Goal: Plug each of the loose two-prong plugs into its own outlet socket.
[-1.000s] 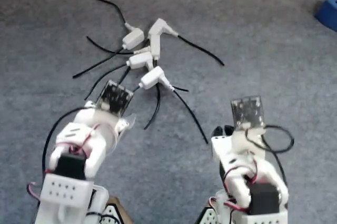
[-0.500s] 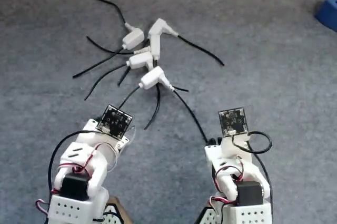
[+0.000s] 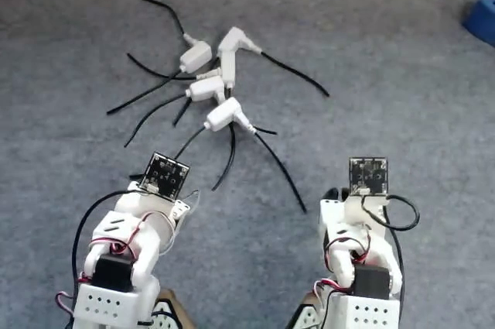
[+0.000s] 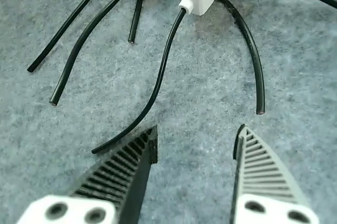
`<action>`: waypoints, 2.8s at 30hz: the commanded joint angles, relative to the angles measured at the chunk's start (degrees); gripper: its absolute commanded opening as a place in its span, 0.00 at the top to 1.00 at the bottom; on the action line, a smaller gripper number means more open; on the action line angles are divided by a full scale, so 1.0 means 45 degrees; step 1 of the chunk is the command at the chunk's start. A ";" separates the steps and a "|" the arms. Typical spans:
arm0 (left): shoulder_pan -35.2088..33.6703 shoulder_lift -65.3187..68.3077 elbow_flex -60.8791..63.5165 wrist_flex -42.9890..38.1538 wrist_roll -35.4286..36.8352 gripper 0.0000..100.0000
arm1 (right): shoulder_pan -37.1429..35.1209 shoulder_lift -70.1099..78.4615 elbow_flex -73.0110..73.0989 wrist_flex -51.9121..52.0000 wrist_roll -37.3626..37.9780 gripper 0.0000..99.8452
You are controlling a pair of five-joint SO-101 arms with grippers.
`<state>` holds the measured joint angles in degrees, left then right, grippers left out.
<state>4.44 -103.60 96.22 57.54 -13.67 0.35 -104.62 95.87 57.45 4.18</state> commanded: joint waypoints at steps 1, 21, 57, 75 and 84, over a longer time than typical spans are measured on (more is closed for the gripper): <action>0.0049 -0.0029 0.0186 0.0020 0.0059 0.76 | 0.0166 -0.0068 0.1729 0.0479 0.0234 0.94; 0.0088 -0.0029 0.0186 0.4357 0.0059 0.76 | 0.0225 -0.0088 0.1729 0.3096 0.0234 0.94; 0.0088 -0.0029 0.0186 0.4357 0.0059 0.76 | 0.0225 -0.0088 0.1729 0.3096 0.0234 0.94; 0.0088 -0.0029 0.0186 0.4357 0.0059 0.76 | 0.0225 -0.0088 0.1729 0.3096 0.0234 0.94; 0.0088 -0.0029 0.0186 0.4357 0.0059 0.76 | 0.0225 -0.0088 0.1729 0.3096 0.0234 0.94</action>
<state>4.44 -103.60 96.22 76.70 -13.67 0.79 -104.62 95.96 71.08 4.70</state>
